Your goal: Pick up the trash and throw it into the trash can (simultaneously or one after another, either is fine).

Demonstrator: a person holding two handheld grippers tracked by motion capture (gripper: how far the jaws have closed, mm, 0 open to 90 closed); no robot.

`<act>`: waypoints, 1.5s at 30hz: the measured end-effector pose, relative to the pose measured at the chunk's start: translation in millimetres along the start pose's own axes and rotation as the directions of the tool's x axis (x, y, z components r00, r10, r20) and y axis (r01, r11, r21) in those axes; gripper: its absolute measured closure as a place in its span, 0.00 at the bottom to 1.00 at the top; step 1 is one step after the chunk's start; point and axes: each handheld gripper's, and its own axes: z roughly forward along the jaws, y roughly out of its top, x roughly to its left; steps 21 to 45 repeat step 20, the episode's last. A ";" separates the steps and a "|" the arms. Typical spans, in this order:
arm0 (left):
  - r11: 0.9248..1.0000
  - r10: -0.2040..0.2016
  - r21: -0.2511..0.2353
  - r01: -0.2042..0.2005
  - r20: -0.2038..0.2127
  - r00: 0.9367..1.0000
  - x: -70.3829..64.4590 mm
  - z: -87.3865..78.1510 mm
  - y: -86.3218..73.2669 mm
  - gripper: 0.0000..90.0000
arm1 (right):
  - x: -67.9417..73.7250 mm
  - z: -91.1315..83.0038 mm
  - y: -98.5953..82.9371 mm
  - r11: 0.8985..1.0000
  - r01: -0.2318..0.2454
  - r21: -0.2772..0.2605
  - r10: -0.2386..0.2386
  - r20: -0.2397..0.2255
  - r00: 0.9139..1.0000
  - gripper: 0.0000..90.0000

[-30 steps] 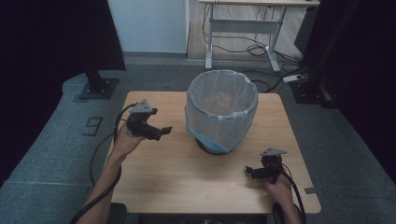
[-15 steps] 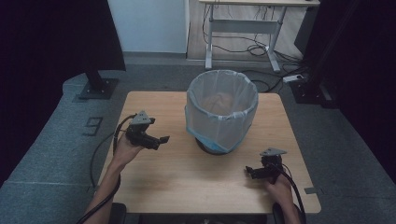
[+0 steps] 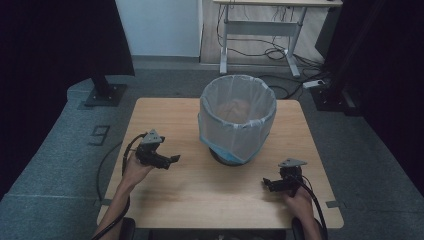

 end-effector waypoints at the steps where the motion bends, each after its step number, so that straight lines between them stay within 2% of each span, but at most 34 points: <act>1: 1.000 0.000 0.006 0.000 -0.001 1.000 -0.3 1.5 -2.1 0.00 | 0.0 0.0 0.0 1.000 0.000 0.000 0.000 0.000 1.000 0.00; 12: 0.996 -0.032 0.080 0.031 0.006 0.999 -1.2 24.2 -33.7 0.00 | 0.0 0.0 0.0 1.000 0.000 0.000 0.000 0.000 1.000 0.00; 20: 0.984 -0.017 0.177 0.020 -0.014 1.000 -4.7 39.0 -50.9 0.00 | -0.1 0.0 0.0 1.000 0.000 0.000 0.000 0.000 1.000 0.00; 45: 0.984 -0.017 0.177 0.020 -0.014 1.000 -4.7 39.0 -50.9 0.00 | -0.1 0.0 0.0 1.000 0.000 0.000 0.000 0.000 1.000 0.00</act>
